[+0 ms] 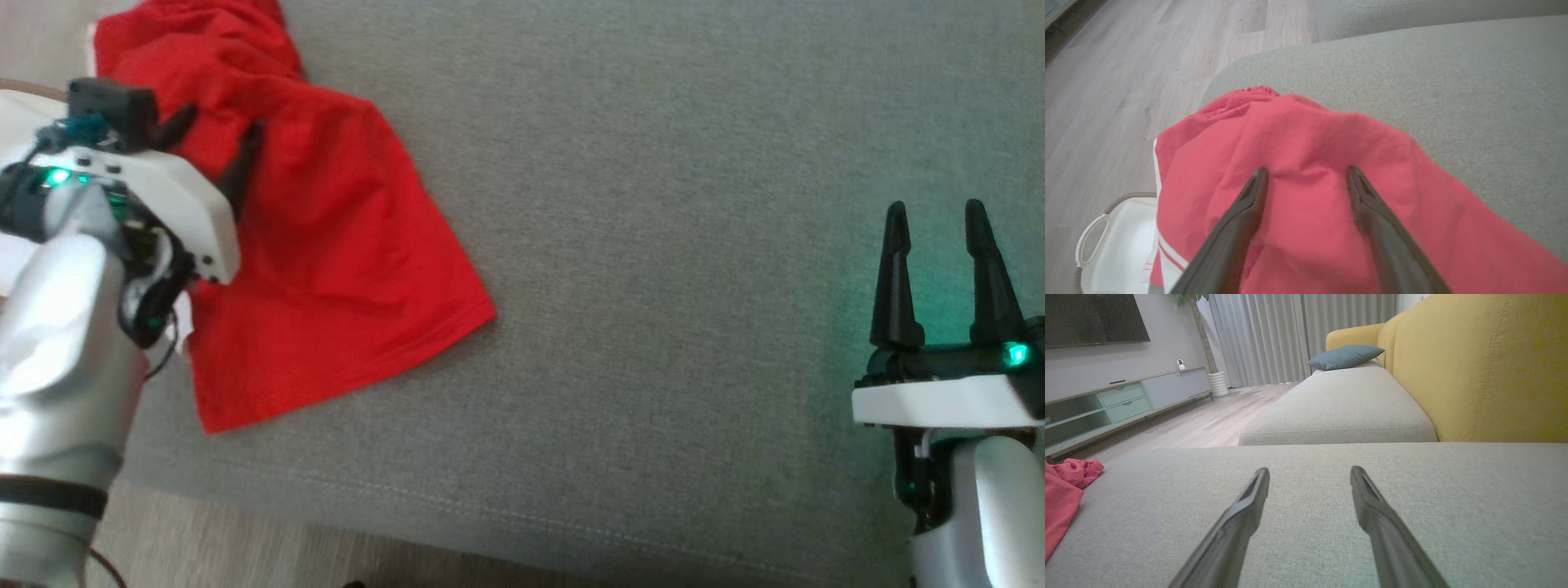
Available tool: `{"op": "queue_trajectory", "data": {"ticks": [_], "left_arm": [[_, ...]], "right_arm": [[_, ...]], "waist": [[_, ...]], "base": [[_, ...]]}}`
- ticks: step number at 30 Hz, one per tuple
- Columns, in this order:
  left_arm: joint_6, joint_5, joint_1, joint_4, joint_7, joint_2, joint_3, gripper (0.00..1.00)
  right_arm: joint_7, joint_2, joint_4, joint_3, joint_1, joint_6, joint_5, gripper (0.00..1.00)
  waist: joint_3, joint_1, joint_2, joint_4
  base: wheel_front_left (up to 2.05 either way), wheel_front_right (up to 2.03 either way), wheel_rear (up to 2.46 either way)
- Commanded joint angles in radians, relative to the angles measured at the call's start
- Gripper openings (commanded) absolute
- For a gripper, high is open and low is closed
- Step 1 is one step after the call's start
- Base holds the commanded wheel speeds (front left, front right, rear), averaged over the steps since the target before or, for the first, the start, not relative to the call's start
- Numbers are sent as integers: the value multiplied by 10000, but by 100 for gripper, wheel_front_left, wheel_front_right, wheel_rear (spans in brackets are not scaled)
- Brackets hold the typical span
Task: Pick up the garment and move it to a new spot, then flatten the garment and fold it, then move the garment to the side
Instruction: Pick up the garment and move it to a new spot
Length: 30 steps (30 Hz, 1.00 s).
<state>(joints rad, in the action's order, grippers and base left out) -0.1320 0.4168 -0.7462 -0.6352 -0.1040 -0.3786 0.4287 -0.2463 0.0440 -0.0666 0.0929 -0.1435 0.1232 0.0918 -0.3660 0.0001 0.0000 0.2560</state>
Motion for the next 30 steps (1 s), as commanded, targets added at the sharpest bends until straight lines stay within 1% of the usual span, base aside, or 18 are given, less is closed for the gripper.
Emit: {"op": "queue_trajectory", "data": {"ticks": [1, 2, 3, 7, 11, 16, 19, 23, 27, 28, 29, 30], "left_arm": [[15, 123, -570, 19, 85, -665, -276, 100], [15, 201, -683, -184, 151, -710, -206, 77], [15, 266, -789, -373, 257, -734, -168, 0], [15, 357, -1057, -944, 892, -781, -115, 0], [26, 336, -1180, -1197, 1562, -882, -206, 0], [336, 244, -1248, -1016, 2684, -1103, -445, 0], [586, 224, -1211, -341, 3083, -1238, -620, 0], [997, 214, -966, 1034, 3289, -1484, -885, 0], [1428, 239, -628, 2643, 3087, -1655, -1039, 0], [1540, 257, -554, 3058, 2989, -1640, -1053, 0], [1733, 296, -418, 3873, 2749, -1544, -1015, 0], [1836, 312, -362, 4263, 2639, -1465, -982, 0]], "right_arm": [[-8, 62, 388, -292, -208, 75, -93, 100], [-7, 62, 403, -301, -210, 75, -93, 100], [-8, 62, 408, -304, -205, 75, -91, 100], [-21, 62, 318, -345, -155, 75, -52, 100], [-48, 62, 157, -436, -140, 75, 86, 100], [-110, 62, -250, -657, -31, 75, 414, 100], [-135, 62, -478, -851, 51, 75, 627, 100], [-149, 62, -662, -1174, 86, 75, 1007, 100], [-152, 62, -676, -1376, 205, 75, 1372, 100], [-152, 62, -679, -1428, 240, 75, 1431, 100], [-152, 62, -671, -1517, 309, 75, 1521, 100], [-153, 62, -668, -1543, 330, 75, 1554, 100]], "waist": [[-147, -1, 0, -158], [-171, -1, 0, -193], [-179, -1, 0, -219], [-51, -1, 0, -315], [221, -1, 0, -404], [943, -1, 0, -571], [1354, -1, 0, -707], [1853, -1, 0, -998], [2249, -1, 0, -1279], [2345, -1, 0, -1336], [2514, -1, 0, -1453], [2593, -1, 0, -1516]], "base": [[0, 0, 0], [0, 0, 0], [0, 0, 0], [0, 0, 0], [0, 0, 0], [0, 0, 0], [0, 0, 0], [0, 0, 0], [0, 0, 0], [0, 0, 0], [0, 0, 0], [0, 0, 0]]}}
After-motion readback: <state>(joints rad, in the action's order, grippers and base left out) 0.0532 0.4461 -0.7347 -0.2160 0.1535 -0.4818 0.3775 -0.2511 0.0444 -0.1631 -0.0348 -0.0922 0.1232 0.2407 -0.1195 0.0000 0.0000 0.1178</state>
